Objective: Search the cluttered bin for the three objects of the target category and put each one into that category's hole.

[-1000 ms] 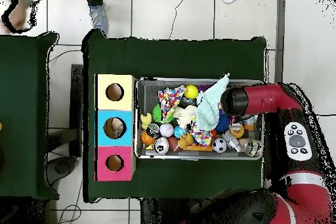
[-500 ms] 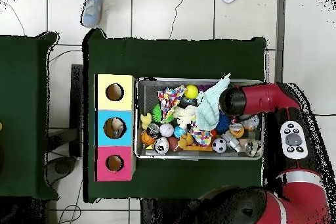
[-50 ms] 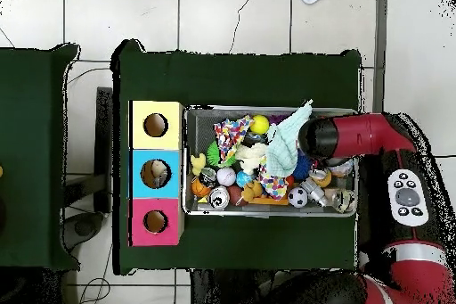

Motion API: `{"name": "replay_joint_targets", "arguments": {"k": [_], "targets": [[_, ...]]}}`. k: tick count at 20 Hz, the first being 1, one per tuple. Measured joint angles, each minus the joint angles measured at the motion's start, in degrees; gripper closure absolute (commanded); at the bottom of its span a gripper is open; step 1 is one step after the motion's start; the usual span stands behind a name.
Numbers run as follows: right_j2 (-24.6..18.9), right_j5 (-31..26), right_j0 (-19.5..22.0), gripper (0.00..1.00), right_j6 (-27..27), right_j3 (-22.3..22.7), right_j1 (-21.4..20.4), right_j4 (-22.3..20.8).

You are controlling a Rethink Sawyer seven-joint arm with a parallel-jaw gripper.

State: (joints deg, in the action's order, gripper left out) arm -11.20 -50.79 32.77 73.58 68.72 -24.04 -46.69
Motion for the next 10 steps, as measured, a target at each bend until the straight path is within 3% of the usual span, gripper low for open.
{"name": "replay_joint_targets", "arguments": {"k": [10], "targets": [[0.0, -1.3, -0.4, 1.0, 0.0, 2.3, -3.4, 1.9]]}}
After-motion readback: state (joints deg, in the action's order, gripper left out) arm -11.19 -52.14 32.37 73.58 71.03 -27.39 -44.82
